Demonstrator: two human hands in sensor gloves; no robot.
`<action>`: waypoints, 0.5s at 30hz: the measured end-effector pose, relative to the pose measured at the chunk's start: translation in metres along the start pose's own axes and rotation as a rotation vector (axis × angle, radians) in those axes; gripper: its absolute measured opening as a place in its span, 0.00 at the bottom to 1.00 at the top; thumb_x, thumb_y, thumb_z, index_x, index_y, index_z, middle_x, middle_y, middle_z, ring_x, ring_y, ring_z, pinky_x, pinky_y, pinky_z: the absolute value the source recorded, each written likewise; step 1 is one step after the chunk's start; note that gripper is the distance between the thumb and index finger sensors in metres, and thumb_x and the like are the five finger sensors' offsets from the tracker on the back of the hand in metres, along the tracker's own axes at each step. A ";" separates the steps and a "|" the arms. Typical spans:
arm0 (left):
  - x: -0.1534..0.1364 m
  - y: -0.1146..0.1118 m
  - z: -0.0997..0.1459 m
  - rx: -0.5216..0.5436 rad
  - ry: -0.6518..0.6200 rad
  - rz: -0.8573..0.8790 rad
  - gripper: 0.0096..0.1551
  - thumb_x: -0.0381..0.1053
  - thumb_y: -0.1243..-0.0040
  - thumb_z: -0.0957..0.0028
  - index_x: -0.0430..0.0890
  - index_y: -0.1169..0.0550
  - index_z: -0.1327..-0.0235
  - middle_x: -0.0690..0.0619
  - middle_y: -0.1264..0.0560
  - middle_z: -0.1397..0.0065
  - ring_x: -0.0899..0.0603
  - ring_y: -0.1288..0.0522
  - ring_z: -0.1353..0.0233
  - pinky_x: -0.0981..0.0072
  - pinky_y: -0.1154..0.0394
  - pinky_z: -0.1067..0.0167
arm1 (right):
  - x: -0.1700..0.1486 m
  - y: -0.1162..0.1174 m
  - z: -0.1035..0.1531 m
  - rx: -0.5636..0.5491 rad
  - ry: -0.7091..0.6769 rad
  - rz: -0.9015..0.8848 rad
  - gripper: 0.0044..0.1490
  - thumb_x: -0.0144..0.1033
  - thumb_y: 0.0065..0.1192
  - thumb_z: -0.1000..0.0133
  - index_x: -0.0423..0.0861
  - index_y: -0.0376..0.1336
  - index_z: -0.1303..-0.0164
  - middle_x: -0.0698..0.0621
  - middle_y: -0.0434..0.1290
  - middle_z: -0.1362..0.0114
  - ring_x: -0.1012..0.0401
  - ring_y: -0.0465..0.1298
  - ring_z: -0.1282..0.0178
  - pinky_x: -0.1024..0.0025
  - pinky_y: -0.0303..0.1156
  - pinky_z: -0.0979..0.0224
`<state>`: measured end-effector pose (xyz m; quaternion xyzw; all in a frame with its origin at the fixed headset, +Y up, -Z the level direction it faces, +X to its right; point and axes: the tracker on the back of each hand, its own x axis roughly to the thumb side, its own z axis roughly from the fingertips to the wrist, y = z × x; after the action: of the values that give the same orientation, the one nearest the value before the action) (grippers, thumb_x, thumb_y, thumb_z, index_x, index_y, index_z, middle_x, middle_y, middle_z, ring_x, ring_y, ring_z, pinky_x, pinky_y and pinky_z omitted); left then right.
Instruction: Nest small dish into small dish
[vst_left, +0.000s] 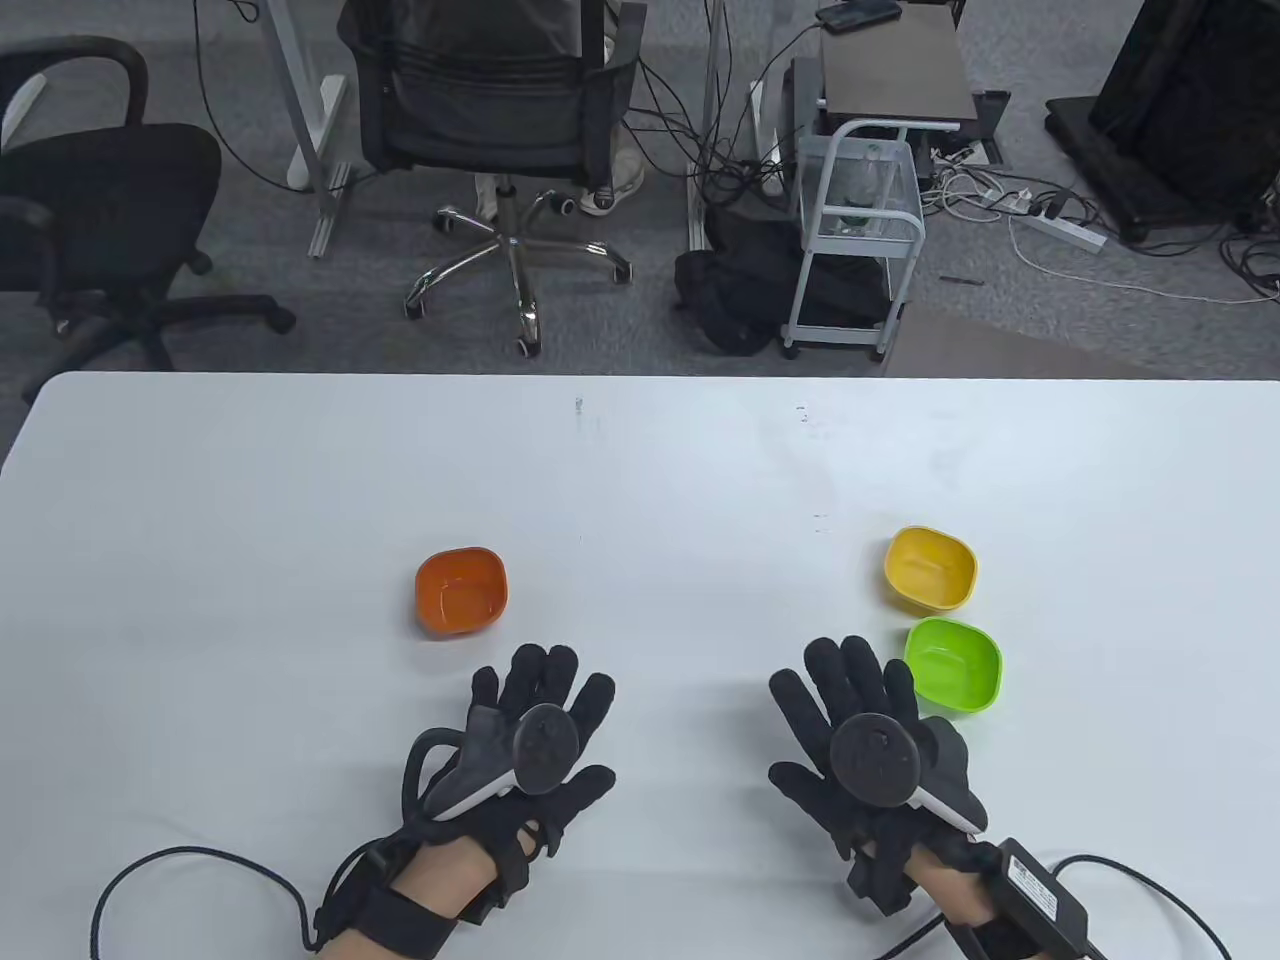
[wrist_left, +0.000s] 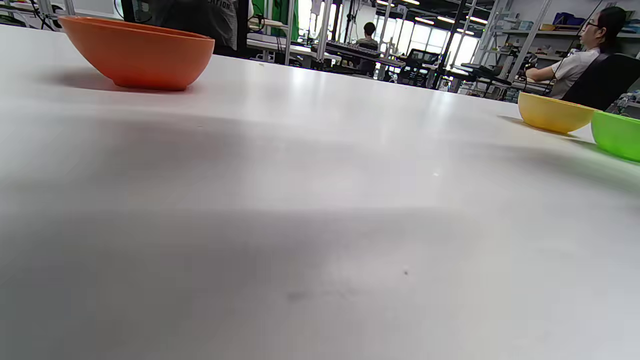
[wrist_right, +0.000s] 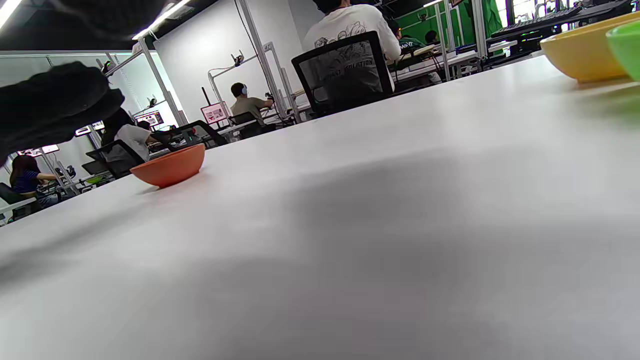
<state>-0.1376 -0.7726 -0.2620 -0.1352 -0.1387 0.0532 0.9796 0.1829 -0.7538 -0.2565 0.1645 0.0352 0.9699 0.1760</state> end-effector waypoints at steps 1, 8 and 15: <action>0.000 0.000 0.000 0.000 0.000 -0.002 0.48 0.80 0.57 0.64 0.80 0.67 0.39 0.67 0.71 0.19 0.51 0.76 0.18 0.43 0.71 0.24 | 0.000 0.000 0.000 0.001 0.001 -0.001 0.51 0.61 0.58 0.59 0.67 0.36 0.33 0.56 0.23 0.21 0.46 0.24 0.19 0.38 0.20 0.26; 0.000 0.000 0.001 0.007 0.003 0.004 0.48 0.80 0.57 0.64 0.80 0.67 0.39 0.67 0.71 0.19 0.51 0.76 0.18 0.43 0.71 0.24 | 0.000 0.000 0.001 0.007 0.008 -0.014 0.51 0.61 0.58 0.59 0.67 0.36 0.33 0.55 0.24 0.21 0.46 0.24 0.19 0.38 0.20 0.26; 0.000 0.000 0.002 0.003 0.002 0.025 0.49 0.80 0.57 0.64 0.80 0.68 0.40 0.67 0.71 0.19 0.51 0.76 0.18 0.43 0.71 0.24 | 0.000 0.000 0.001 0.006 -0.004 -0.016 0.51 0.61 0.58 0.59 0.67 0.36 0.33 0.55 0.24 0.21 0.46 0.25 0.19 0.38 0.21 0.26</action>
<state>-0.1383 -0.7721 -0.2602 -0.1354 -0.1357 0.0655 0.9793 0.1832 -0.7535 -0.2557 0.1668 0.0388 0.9680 0.1832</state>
